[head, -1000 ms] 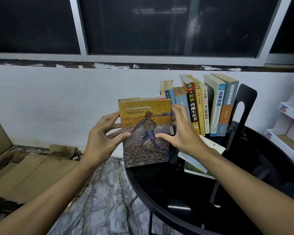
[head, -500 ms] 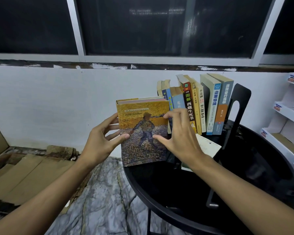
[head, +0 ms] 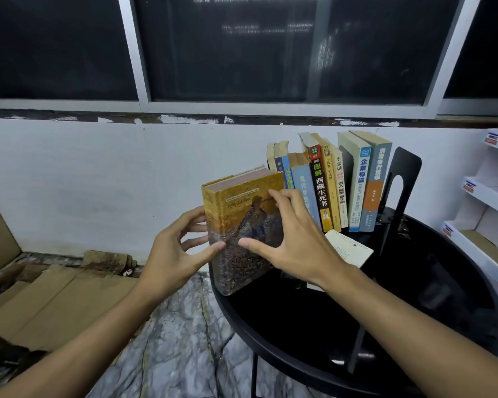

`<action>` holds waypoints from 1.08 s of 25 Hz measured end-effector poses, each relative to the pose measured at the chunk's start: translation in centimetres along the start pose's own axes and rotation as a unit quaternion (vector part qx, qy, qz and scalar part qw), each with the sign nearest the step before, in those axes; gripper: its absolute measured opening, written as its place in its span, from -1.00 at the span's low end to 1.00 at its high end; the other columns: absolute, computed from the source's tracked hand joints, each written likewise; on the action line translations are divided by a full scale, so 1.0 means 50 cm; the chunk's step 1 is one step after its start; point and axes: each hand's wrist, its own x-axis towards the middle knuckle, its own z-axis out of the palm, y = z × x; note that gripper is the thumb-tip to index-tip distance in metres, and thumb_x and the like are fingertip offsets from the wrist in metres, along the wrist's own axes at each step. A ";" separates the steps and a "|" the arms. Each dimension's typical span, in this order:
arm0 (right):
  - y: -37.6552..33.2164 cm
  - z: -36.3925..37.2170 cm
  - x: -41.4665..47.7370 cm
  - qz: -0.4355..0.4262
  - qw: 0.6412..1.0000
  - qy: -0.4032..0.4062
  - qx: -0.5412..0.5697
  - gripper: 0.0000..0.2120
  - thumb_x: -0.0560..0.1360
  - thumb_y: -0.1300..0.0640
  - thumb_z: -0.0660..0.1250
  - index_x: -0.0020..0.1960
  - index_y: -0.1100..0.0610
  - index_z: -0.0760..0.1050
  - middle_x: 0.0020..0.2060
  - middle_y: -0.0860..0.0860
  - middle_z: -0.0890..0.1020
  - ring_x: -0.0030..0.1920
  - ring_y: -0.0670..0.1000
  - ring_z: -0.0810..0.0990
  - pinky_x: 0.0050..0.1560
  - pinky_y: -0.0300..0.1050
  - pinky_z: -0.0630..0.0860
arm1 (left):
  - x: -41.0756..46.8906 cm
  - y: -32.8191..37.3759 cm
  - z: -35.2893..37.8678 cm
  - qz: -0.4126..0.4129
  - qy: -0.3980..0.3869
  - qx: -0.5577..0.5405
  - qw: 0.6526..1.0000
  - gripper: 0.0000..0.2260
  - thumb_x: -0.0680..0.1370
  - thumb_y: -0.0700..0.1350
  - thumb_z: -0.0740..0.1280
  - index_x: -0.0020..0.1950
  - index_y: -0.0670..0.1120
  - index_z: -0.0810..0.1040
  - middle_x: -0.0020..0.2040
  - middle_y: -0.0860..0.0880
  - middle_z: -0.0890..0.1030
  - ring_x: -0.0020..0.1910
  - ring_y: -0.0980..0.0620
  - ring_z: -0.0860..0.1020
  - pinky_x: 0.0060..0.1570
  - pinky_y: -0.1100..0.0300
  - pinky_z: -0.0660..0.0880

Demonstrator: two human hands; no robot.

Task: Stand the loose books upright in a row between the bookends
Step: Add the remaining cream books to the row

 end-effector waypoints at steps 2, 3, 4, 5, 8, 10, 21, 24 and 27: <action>-0.011 -0.015 -0.004 0.009 1.000 -0.025 0.008 0.04 0.34 -0.52 0.29 0.60 0.01 0.04 0.43 -0.15 0.13 0.47 -0.11 0.24 0.39 -0.09 0.33 | -0.016 0.007 0.007 0.011 -0.011 0.000 1.000 -0.44 0.45 -0.14 0.53 0.43 0.04 0.49 0.26 0.06 0.59 0.21 -0.04 0.56 0.18 0.05 0.58; -0.015 -0.021 -0.007 0.009 0.999 -0.032 0.012 0.05 0.33 -0.53 0.30 0.60 0.00 0.04 0.44 -0.17 0.13 0.47 -0.12 0.24 0.41 -0.09 0.32 | -0.024 0.010 0.012 0.018 -0.016 0.002 1.000 -0.45 0.46 -0.15 0.53 0.43 0.05 0.49 0.25 0.05 0.59 0.20 -0.06 0.56 0.17 0.05 0.59; -0.019 -0.027 -0.010 0.005 0.999 -0.035 0.018 0.05 0.33 -0.53 0.32 0.60 -0.01 0.04 0.44 -0.17 0.14 0.46 -0.14 0.24 0.42 -0.09 0.32 | -0.032 0.014 0.018 0.028 -0.020 0.004 0.999 -0.46 0.47 -0.16 0.52 0.43 0.06 0.49 0.24 0.04 0.58 0.19 -0.06 0.56 0.16 0.05 0.59; -0.022 -0.032 -0.013 0.001 0.999 -0.034 0.026 0.05 0.32 -0.52 0.33 0.59 -0.01 0.05 0.43 -0.18 0.15 0.44 -0.16 0.26 0.43 -0.09 0.33 | -0.039 0.018 0.026 0.038 -0.020 0.003 0.999 -0.46 0.47 -0.18 0.51 0.42 0.05 0.50 0.22 0.03 0.58 0.18 -0.07 0.56 0.15 0.05 0.60; -0.029 -0.046 -0.026 -0.008 0.998 -0.024 0.053 0.04 0.30 -0.51 0.37 0.57 -0.03 0.08 0.42 -0.21 0.21 0.39 -0.25 0.27 0.40 -0.12 0.37 | -0.061 0.029 0.058 0.067 -0.022 -0.026 0.997 -0.46 0.48 -0.27 0.48 0.44 -0.03 0.50 0.16 0.01 0.57 0.18 -0.08 0.59 0.16 0.06 0.60; -0.036 -0.061 -0.037 -0.007 0.998 -0.014 0.065 0.03 0.29 -0.50 0.39 0.57 -0.04 0.10 0.41 -0.24 0.24 0.37 -0.29 0.27 0.35 -0.21 0.36 | -0.075 0.038 0.087 0.089 -0.030 -0.036 0.995 -0.47 0.49 -0.33 0.46 0.43 -0.08 0.50 0.14 0.00 0.55 0.20 -0.06 0.59 0.16 0.08 0.60; -0.037 -0.085 -0.057 0.037 0.995 0.060 0.076 -0.50 0.42 -0.31 0.42 0.18 -0.02 0.45 -0.01 -0.14 0.63 -0.02 -0.17 0.62 -0.03 -0.07 0.64 | -0.108 0.059 0.182 0.156 0.039 0.081 0.984 -0.43 0.49 -0.16 0.49 0.48 0.01 0.44 0.16 0.14 0.51 0.14 0.06 0.56 0.13 0.20 0.53; -0.040 -0.084 -0.053 0.053 0.994 0.072 0.061 -0.56 0.43 -0.26 0.43 0.10 0.03 0.47 -0.11 -0.11 0.64 -0.12 -0.14 0.64 -0.11 -0.05 0.64 | -0.111 0.060 0.190 0.150 0.032 0.048 0.987 -0.42 0.50 -0.21 0.48 0.49 -0.02 0.43 0.22 0.09 0.50 0.28 -0.03 0.52 0.29 0.06 0.52; -0.046 -0.081 -0.051 0.063 0.992 0.102 0.045 -0.61 0.45 -0.19 0.43 0.05 0.08 0.48 -0.18 -0.08 0.64 -0.20 -0.10 0.63 -0.18 -0.07 0.62 | -0.107 0.056 0.190 0.149 0.027 0.047 0.987 -0.43 0.51 -0.21 0.47 0.50 -0.03 0.43 0.27 0.10 0.47 0.35 -0.03 0.49 0.32 -0.02 0.51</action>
